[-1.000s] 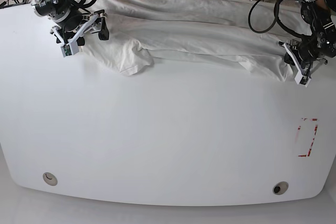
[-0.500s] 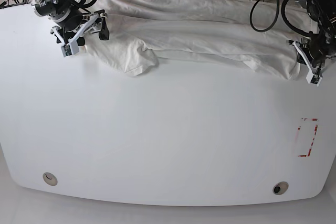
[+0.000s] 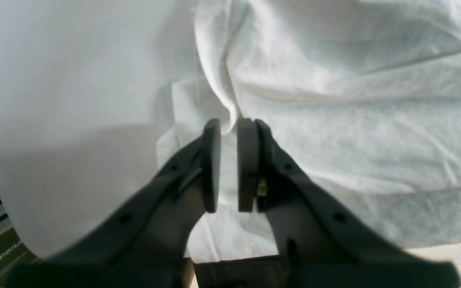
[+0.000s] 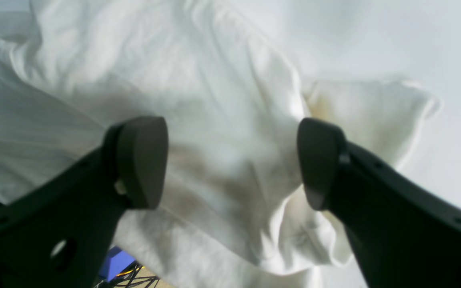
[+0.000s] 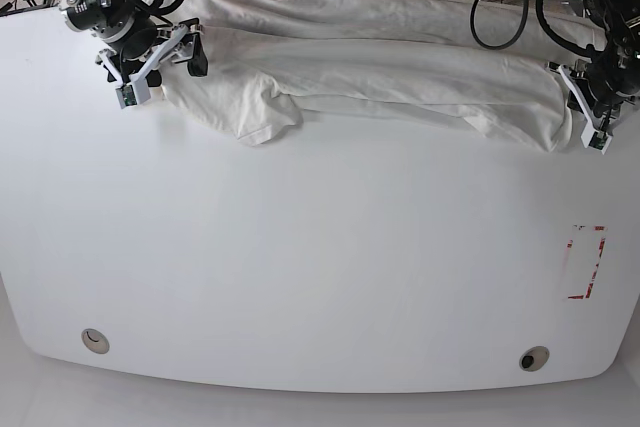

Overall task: Fold the T-shirt properly
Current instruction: 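Lower the left gripper onto the shirt end and adjust its position, then close the left gripper on the folded shirt end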

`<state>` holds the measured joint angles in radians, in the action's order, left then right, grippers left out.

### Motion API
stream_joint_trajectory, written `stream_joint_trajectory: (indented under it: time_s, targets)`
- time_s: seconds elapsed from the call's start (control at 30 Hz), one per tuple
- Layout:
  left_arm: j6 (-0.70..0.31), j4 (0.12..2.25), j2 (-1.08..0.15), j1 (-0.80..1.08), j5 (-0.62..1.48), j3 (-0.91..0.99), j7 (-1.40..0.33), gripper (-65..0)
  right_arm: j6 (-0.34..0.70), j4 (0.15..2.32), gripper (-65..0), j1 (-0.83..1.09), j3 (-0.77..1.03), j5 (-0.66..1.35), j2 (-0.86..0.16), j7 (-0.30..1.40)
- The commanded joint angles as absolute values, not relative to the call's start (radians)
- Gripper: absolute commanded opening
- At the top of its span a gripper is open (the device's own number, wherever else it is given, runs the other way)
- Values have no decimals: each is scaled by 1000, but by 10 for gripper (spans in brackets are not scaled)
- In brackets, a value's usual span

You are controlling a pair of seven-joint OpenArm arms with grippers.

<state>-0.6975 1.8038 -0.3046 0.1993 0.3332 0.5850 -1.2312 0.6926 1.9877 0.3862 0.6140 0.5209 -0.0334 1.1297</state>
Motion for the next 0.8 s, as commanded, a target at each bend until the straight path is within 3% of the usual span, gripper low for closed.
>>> stream_joint_trajectory:
  time_s: [0.0, 0.13, 0.27, 0.33, 0.77]
  targets:
    - [-698, 1819, -325, 188, 332, 602, -1219, -586, 698, 2006, -170, 386, 616, 539, -42, 1112]
    - [-698, 1814, -328, 185, 332, 651, -1219, -499, 698, 2005, -170, 386, 616, 539, -42, 1112]
    - [-698, 1793, -328, 182, 335, 680, -1219, -301, 698, 2003, -170, 386, 616, 539, -42, 1112]
    - [-698, 1773, -328, 179, 337, 679, -1218, -239, 698, 2003, -170, 386, 616, 539, -42, 1112]
    - [-698, 1621, -323, 102, 337, 625, -1216, -258, 698, 2003, -170, 386, 616, 539, -42, 1112]
